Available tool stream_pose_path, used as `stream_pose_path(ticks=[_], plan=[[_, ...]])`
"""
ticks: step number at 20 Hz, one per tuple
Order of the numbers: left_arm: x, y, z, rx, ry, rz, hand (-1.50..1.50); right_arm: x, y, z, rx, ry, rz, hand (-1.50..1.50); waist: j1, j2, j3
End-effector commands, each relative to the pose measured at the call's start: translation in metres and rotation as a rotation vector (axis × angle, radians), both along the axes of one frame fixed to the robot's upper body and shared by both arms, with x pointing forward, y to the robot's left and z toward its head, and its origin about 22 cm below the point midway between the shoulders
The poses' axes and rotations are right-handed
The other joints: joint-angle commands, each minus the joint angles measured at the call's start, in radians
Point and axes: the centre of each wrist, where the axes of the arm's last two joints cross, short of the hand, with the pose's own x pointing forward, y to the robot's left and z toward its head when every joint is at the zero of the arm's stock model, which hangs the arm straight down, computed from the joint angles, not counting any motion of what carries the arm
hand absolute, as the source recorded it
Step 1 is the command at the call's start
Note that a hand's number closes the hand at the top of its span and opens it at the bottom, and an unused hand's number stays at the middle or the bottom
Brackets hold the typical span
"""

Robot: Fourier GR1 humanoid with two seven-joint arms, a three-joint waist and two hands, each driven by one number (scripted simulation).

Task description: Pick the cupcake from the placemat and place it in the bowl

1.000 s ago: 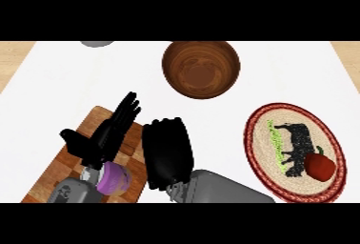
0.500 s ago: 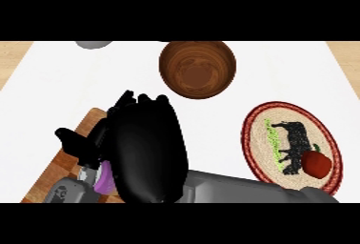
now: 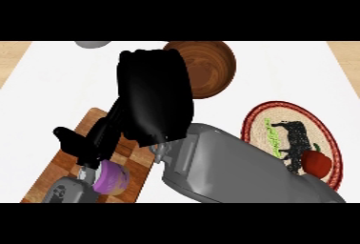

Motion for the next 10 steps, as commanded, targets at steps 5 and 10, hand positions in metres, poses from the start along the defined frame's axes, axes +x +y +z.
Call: stream_pose_path(ticks=[5, 10], plan=[[-0.006, -0.006, 0.007, 0.014, 0.013, -0.035, 0.0, 0.067, -0.029, 0.001, 0.106, 0.02, -0.101, 1.5, 0.005, 0.003, 0.001], [0.0, -0.006, 0.012, 0.003, 0.011, -0.042, 0.0, 0.112, -0.042, -0.04, 0.089, -0.018, -0.107, 1.5, 0.01, 0.007, 0.0]])
